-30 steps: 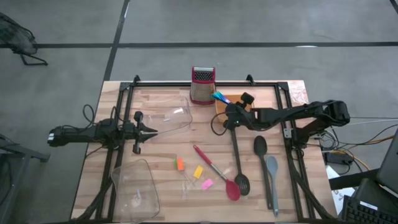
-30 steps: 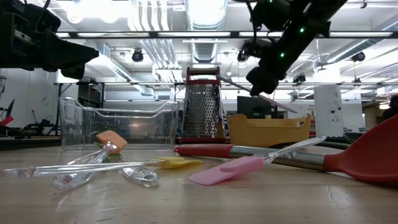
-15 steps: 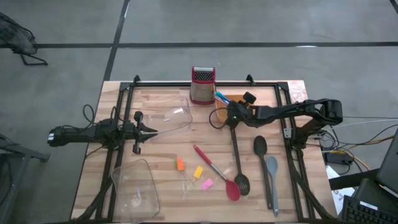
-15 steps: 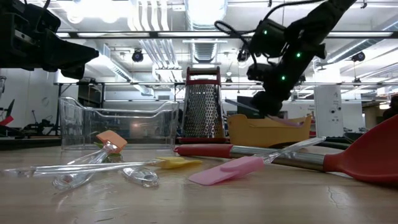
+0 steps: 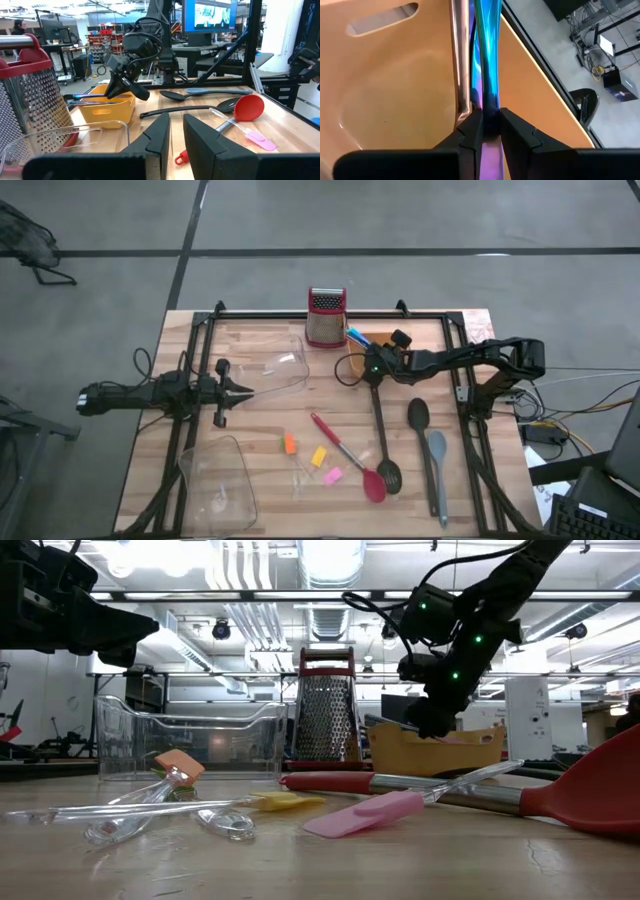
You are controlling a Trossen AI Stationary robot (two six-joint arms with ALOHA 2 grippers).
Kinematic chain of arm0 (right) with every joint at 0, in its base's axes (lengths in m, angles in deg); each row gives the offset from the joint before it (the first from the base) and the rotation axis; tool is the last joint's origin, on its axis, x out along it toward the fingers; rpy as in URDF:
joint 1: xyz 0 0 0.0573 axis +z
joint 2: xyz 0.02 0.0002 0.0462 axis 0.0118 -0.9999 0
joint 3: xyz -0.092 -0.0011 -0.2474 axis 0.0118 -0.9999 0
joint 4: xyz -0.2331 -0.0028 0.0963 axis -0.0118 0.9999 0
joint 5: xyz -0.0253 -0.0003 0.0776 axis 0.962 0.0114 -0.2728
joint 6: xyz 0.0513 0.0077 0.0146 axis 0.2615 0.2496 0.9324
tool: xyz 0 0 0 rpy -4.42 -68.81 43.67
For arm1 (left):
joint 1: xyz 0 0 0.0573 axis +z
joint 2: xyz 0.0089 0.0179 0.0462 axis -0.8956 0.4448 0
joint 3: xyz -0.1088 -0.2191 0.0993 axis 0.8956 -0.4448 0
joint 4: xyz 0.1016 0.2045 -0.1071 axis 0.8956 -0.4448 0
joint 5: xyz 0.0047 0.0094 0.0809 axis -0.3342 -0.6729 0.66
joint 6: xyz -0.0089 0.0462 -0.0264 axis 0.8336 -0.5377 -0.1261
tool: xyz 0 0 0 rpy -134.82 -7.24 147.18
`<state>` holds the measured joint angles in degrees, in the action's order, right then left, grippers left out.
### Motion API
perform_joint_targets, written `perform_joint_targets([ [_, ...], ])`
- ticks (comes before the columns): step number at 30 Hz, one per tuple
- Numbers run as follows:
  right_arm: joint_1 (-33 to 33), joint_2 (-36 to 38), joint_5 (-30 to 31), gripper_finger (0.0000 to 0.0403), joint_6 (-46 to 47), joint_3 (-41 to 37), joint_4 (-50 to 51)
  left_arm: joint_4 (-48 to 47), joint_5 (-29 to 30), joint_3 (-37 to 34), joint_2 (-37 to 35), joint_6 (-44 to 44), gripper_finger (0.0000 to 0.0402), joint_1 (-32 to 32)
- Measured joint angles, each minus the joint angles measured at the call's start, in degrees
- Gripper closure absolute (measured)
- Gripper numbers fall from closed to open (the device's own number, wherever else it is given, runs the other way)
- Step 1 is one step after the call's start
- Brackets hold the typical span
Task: Pick & Place Kitchen Items
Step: Put the blue knife into the yellow bin, then put the pink spatula into the top transparent bin
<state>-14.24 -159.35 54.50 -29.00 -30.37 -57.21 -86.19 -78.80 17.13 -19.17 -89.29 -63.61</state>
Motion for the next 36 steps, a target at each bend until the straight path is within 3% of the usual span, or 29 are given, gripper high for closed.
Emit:
perform_joint_targets([
  [8,0.0,0.28,0.09,0.03,-0.08,-0.01,0.07,0.0,0.0,0.0,0.0,0.0,0.0339,0.0],
  [15,1.81,0.9,-1.44,0.0287,-0.26,1.67,2.1,0.0,0.0,0.0,0.0,0.0,0.0339,-0.01],
  [25,8.29,6.5,-1.66,0.0313,2.66,6.78,9.31,0.02,0.0,0.0,0.02,0.0,0.0339,-0.01],
  [36,17.54,12.15,-1.68,0.0354,8.74,3.52,9.51,0.0,0.0,0.0,0.02,0.0,0.0339,-0.01],
])
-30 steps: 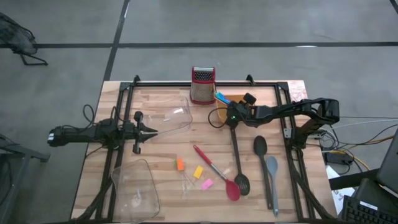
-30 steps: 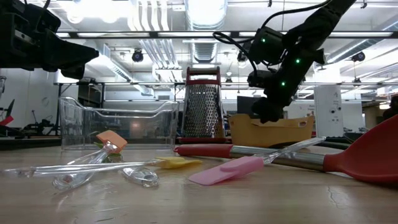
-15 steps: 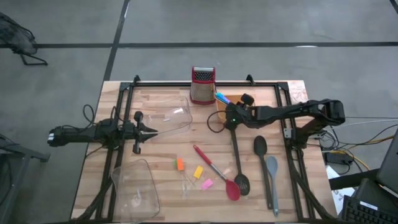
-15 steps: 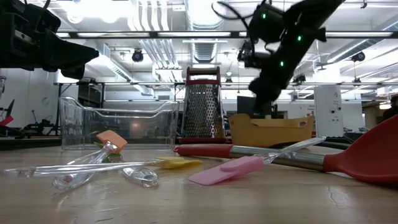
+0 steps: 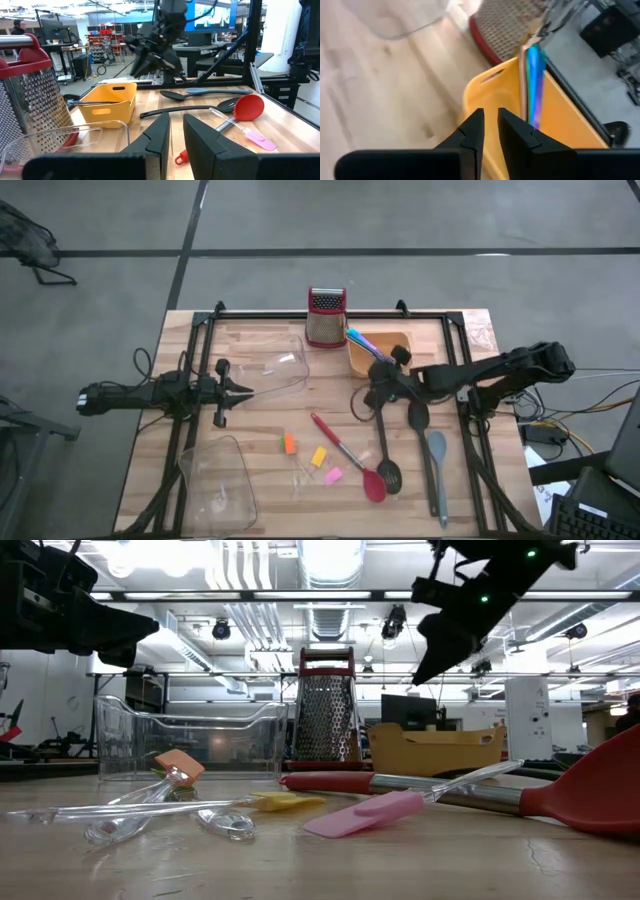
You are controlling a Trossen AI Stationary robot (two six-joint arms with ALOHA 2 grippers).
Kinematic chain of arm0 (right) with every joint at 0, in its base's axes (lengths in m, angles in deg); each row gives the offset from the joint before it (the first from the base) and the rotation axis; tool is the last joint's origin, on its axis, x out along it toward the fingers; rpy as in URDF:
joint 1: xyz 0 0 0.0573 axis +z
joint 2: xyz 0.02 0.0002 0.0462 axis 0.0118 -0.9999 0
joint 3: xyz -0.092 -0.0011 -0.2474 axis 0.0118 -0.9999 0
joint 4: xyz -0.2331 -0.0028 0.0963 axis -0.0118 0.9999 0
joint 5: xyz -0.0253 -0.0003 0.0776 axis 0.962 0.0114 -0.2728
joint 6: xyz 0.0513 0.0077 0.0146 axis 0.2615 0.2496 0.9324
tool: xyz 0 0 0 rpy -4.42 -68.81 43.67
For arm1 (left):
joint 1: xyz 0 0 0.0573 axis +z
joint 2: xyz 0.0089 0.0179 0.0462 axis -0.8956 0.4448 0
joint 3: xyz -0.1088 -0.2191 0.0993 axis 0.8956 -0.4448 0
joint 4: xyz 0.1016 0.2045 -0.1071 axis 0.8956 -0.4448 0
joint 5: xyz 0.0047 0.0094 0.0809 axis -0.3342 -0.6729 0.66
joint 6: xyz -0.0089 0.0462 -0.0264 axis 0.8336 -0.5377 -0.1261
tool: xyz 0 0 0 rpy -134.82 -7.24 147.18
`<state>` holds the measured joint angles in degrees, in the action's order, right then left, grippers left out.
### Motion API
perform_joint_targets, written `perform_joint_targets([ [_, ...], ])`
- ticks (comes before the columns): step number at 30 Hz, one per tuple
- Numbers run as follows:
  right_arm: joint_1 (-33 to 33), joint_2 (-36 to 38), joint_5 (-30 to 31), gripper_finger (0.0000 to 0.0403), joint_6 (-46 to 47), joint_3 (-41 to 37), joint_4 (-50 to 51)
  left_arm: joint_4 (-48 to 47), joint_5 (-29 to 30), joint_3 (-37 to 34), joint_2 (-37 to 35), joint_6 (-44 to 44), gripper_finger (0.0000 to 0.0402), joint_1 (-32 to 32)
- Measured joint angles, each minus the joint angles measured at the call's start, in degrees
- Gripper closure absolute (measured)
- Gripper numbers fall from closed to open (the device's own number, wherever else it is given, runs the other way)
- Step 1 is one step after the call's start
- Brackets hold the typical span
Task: Pick & Place Kitchen Items
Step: Put the pink spatula into the top transparent bin
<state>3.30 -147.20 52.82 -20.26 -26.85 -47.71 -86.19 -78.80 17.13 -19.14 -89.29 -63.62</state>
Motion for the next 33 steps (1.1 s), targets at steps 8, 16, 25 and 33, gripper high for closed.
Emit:
perform_joint_targets([
  [8,5.69,-0.09,-0.1,0.0391,-1.61,-1.89,-6.2,0.02,0.0,0.0,0.0,0.0,0.0339,0.0],
  [16,10.08,-0.4,-9.03,0.0394,-4.9,-2.29,-15.6,0.02,0.0,0.0,0.0,0.0,0.0339,0.0],
  [25,10.07,-0.38,-16.98,0.0394,-16.08,-4.84,-31.37,0.02,0.0,0.0,0.0,0.0,0.0339,0.0],
  [33,8.79,-0.03,-22.59,0.0394,-23.87,-12.85,-44.9,1.06,0.02,0.0,0.0,0.41,0.0339,0.0],
])
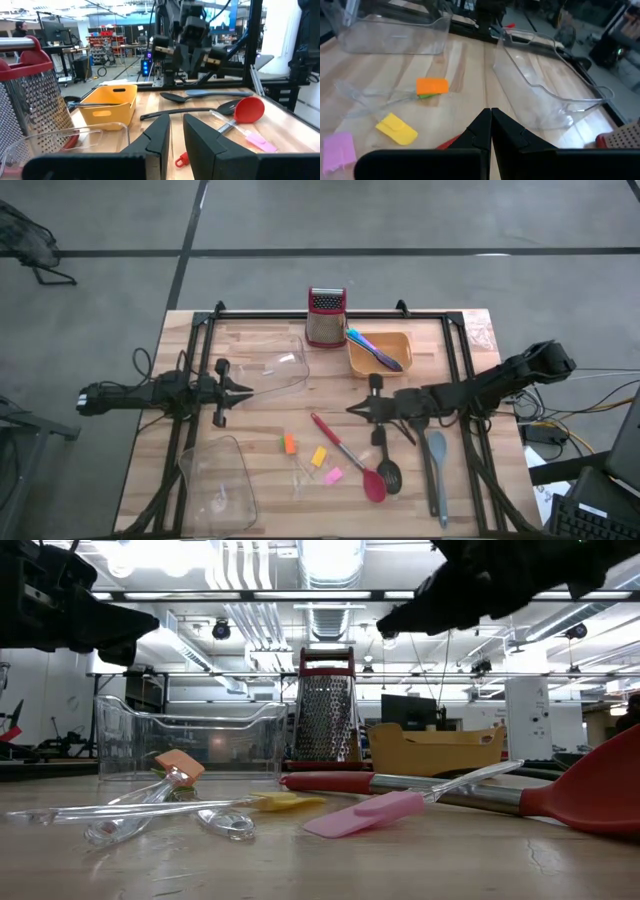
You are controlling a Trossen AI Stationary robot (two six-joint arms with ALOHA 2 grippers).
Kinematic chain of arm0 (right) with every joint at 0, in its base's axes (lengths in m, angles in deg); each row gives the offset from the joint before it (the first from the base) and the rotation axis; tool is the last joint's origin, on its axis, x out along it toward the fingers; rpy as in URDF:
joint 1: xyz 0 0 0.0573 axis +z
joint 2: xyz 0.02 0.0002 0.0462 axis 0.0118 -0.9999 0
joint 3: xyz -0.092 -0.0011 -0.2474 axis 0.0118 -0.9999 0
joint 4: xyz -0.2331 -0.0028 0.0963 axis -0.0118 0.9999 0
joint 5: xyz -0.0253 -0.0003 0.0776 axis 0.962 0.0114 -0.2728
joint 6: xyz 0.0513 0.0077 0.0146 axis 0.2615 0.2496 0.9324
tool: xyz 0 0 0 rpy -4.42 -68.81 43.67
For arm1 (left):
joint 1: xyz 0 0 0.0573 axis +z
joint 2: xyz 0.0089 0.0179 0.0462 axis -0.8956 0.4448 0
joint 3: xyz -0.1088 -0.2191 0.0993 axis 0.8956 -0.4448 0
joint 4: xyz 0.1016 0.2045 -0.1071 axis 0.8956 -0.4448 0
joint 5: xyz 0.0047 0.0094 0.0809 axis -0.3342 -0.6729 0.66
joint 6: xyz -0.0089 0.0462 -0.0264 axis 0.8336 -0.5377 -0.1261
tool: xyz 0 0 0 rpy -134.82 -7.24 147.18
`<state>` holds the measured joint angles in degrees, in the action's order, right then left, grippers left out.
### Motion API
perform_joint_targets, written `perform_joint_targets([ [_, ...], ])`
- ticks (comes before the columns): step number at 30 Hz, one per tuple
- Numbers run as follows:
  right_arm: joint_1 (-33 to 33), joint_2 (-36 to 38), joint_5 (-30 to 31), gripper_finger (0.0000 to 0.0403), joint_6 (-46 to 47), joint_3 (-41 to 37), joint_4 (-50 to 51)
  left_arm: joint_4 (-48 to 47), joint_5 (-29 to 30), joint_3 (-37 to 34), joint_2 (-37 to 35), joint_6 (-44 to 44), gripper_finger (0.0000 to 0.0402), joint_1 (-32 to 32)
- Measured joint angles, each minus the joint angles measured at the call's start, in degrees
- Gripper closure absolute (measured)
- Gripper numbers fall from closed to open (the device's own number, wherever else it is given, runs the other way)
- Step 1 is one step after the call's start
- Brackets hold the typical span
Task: Pick & Place Kitchen Items
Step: Put the pink spatula into the top transparent bin
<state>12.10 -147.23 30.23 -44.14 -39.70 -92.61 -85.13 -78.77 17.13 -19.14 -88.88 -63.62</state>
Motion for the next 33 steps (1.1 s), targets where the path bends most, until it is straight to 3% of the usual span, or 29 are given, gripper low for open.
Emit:
perform_joint_targets([
  [6,-0.13,2.5,-0.51,0.0394,-1.98,-4.2,-3.13,8.27,-0.15,0.0,-0.02,1.75,0.0339,-0.01],
  [11,-1.94,6.82,-5.72,0.0394,-4.35,-7.4,-6.9,14.37,-0.62,0.0,-0.02,9.35,0.0339,0.0],
  [15,-5.17,11.79,-9.12,0.0394,-6.39,-8.08,-7.86,19.47,3.51,0.0,0.13,12.82,0.0339,0.02],
  [19,-9.56,16.03,-13.19,0.0394,-4.97,-8.47,-7.55,20.83,3.73,0.0,1.66,16.02,0.0339,-0.02],
  [26,-14.16,19.27,-32.44,0.0394,-1.43,-10.35,-7.54,22.19,4.14,0.23,9.82,17.33,0.0338,-0.68],
  [29,-14.45,20.05,-31.26,0.0394,-1.18,-11.29,-7.7,22.61,4.9,1.05,14.37,16.36,0.0327,-0.67],
  [33,-14.53,20.27,-23.87,0.0394,-2.89,-12.15,-7.45,23.37,7.4,1.68,20.41,16.62,0.0286,-0.75],
])
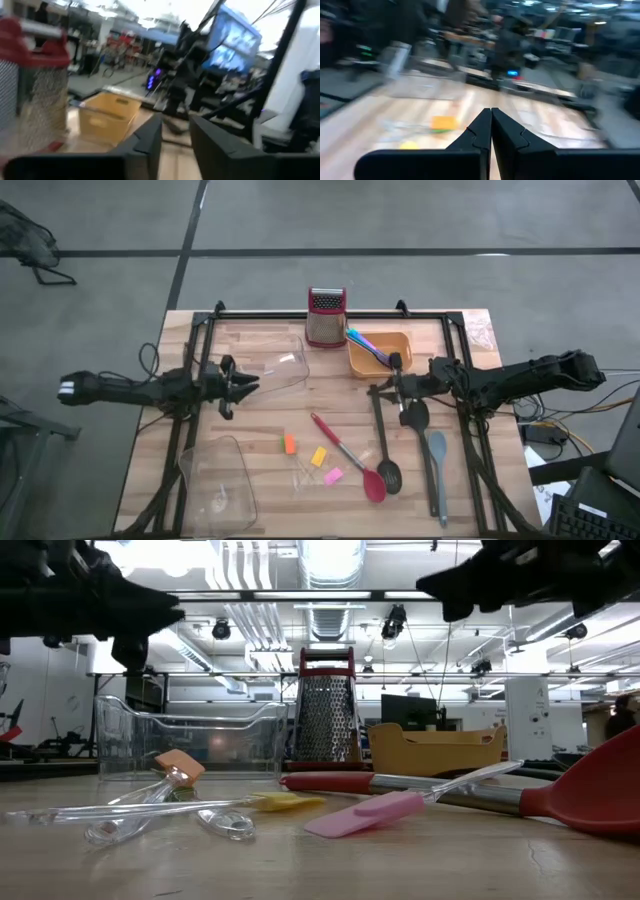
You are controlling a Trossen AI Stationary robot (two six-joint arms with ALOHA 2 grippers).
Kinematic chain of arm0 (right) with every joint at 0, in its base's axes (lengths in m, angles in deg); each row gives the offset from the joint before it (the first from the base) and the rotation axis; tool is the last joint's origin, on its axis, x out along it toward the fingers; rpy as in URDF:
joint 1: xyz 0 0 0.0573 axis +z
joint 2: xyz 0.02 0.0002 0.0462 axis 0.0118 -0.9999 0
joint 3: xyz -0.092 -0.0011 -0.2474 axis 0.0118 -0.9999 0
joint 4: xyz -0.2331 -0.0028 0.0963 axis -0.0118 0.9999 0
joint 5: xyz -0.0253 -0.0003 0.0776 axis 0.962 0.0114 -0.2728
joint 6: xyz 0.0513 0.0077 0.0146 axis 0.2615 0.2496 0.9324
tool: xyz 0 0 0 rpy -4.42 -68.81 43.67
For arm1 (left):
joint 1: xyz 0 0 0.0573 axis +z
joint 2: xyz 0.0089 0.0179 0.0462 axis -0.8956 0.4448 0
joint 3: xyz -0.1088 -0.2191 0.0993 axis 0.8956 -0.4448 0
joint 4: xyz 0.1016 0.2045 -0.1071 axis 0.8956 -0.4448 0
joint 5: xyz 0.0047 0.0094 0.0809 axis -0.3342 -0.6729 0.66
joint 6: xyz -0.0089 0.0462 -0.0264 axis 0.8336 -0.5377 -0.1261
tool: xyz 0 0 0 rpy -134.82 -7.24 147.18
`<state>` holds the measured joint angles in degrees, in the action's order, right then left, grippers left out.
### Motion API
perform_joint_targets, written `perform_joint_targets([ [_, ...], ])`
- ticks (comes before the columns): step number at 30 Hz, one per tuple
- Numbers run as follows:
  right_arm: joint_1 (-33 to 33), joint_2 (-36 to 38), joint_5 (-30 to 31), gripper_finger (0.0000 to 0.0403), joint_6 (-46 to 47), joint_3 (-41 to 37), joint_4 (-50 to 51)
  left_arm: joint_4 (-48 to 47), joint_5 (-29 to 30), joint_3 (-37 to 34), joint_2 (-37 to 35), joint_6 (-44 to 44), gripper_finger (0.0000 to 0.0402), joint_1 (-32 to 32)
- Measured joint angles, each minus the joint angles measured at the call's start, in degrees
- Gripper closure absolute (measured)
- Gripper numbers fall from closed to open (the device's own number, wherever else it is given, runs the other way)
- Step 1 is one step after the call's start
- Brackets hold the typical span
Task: Pick & Place Kitchen Items
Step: Put the pink spatula into the top transparent bin
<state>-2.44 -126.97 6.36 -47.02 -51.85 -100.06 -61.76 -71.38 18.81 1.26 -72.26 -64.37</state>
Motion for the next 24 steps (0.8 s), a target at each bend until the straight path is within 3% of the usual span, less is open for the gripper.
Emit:
perform_joint_targets([
  [4,-0.12,0.0,11.31,0.0394,1.2,-1.33,-1.17,5.68,0.35,0.04,6.13,3.69,0.0233,-0.48],
  [8,0.02,1.08,11.65,0.0394,1.9,-2.88,-4.08,11.3,0.06,0.11,12.35,2.95,0.0198,-2.68],
  [15,-0.02,2.3,12.16,0.0394,3.44,-4.21,-4.19,16.41,5.03,1.41,23.22,0.98,0.0191,-5.15],
  [24,-0.02,1.79,12.14,0.0394,3.04,-3.12,-4.1,17.3,4.12,12.2,36.2,-3.75,0.0191,-5.18],
])
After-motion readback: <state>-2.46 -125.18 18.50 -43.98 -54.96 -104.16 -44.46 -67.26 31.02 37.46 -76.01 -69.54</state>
